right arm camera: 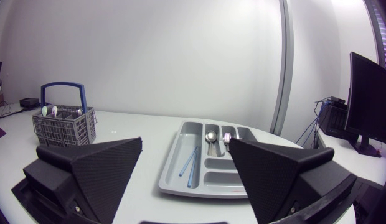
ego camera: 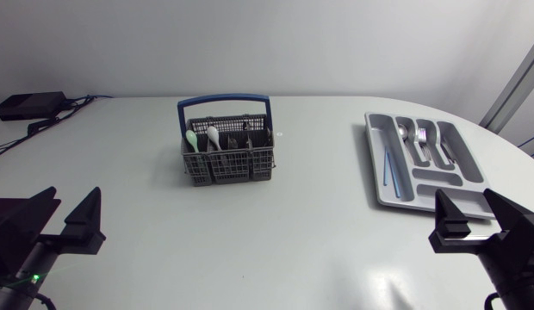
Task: Unload the cutlery basket into the drawer organizer.
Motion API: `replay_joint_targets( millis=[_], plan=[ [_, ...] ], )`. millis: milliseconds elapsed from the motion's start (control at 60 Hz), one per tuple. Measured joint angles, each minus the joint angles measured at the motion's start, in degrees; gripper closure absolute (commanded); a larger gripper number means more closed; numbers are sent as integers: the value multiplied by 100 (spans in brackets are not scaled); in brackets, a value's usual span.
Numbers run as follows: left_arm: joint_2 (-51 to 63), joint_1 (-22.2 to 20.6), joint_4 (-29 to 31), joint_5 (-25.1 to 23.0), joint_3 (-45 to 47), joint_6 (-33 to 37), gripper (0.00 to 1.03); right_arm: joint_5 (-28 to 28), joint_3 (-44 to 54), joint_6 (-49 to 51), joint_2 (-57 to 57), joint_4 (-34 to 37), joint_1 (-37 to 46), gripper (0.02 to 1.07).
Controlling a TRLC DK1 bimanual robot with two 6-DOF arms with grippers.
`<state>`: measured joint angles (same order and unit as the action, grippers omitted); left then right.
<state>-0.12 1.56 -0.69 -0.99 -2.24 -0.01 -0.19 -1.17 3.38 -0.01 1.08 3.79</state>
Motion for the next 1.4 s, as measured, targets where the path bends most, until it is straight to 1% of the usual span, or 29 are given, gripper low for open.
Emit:
replay_joint_targets(
  millis=[167,467,550,633,750,933,983,1033,1150,1300,1400],
  plan=[
    [0,-26,17,85,0,-151,4,0,0,0,0,0,4,6],
    [0,-31,17,133,0,-175,5,7,0,0,0,-2,-13,6],
    [0,-31,39,133,-13,-175,5,105,-7,-2,9,-4,-190,6],
    [74,-31,122,138,-87,-175,5,341,-96,-4,232,-125,-518,6],
    [632,-31,129,153,-417,-289,5,494,-431,-37,1005,-511,-824,6],
    [1974,-68,68,168,-1196,-461,8,538,-1174,-195,2551,-894,-1169,6],
    [2328,-142,70,219,-1377,-496,8,544,-1394,-260,2994,-957,-1276,7],
    [2723,-278,83,328,-1574,-522,11,555,-1672,-374,3554,-1003,-1386,7],
    [3558,-562,133,503,-1996,-597,11,562,-2249,-570,4631,-1012,-1620,7],
    [4677,-625,699,625,-2597,-566,10,564,-2789,-706,5646,-999,-1998,7],
    [5490,-664,1023,629,-3095,-39,10,586,-3274,-726,6308,-767,-2312,7]
  ],
)
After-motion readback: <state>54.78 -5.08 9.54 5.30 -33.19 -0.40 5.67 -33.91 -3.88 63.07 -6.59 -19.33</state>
